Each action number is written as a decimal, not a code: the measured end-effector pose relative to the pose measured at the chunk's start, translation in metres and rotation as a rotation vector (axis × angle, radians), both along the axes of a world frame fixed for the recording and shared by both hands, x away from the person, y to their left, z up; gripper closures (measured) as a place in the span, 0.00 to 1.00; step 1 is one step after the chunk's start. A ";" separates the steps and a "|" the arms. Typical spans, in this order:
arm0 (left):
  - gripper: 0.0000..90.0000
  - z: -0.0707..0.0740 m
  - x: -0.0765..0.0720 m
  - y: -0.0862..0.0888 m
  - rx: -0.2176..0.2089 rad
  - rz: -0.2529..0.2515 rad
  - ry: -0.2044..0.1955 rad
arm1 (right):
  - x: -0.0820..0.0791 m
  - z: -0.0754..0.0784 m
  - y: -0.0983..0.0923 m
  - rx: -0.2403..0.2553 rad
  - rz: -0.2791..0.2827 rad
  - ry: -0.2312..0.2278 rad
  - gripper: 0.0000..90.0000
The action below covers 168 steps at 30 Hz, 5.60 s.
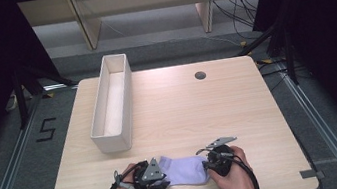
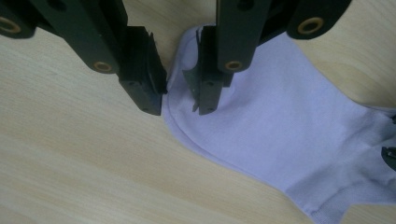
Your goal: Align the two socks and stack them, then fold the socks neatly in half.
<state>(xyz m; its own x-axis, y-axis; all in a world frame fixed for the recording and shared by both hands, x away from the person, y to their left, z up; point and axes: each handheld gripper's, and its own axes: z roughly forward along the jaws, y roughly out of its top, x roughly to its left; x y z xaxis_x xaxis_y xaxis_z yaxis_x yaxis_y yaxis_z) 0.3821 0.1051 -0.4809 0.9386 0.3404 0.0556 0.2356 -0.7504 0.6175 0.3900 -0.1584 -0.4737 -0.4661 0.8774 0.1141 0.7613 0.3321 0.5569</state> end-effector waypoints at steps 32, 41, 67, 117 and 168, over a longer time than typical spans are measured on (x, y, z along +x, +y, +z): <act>0.58 0.012 0.003 0.040 -0.172 0.222 0.072 | -0.004 0.006 -0.002 0.046 -0.002 -0.033 0.78; 0.52 0.005 0.001 0.064 -0.328 0.374 0.145 | -0.006 0.010 -0.004 0.054 -0.007 -0.027 0.78; 0.66 -0.008 0.006 0.064 -0.406 0.439 0.201 | -0.006 0.020 0.027 0.064 0.090 0.007 1.00; 0.93 -0.007 0.031 0.045 -0.269 0.356 0.284 | 0.006 -0.008 0.079 0.034 0.157 0.118 1.00; 0.92 0.036 0.031 0.051 -0.314 0.331 0.369 | 0.016 -0.002 0.028 0.117 0.047 0.150 0.85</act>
<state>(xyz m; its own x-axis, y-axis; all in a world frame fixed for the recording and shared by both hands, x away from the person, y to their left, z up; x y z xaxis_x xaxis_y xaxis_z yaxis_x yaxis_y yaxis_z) 0.4134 0.1563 -0.4453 0.7178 0.5660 -0.4055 0.6679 -0.3950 0.6308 0.4064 -0.1301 -0.4757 -0.4767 0.8315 0.2853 0.8237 0.3092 0.4752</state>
